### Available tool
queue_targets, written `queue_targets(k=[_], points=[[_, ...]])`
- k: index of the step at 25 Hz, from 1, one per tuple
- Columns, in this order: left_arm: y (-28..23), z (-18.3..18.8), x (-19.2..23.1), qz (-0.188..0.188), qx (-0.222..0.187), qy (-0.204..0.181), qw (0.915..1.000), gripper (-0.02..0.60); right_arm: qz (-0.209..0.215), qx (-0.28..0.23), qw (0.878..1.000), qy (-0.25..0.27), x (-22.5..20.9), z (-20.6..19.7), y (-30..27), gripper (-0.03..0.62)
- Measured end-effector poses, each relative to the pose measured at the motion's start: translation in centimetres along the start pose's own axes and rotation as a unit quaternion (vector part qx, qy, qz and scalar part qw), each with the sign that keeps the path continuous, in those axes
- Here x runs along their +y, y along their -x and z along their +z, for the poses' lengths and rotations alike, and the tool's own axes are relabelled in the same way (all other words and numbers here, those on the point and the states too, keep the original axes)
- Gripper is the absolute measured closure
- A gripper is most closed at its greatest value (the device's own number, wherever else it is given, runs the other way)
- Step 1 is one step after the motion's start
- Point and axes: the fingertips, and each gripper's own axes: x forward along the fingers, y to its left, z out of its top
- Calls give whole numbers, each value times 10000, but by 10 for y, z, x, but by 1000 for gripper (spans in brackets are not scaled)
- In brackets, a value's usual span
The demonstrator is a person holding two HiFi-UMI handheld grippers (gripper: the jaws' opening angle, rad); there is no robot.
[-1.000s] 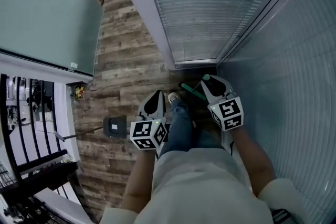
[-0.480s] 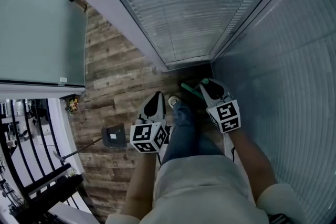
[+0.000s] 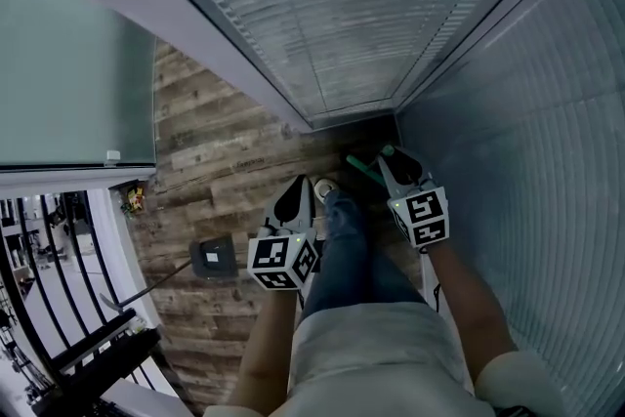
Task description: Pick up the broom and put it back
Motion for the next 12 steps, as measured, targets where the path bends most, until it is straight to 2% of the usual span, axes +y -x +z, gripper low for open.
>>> queue_targets(k=[12], points=[[-20,-2,14,-7,47,76,10000,577,-91,-26,9999,-71,-8,8,-46,502]])
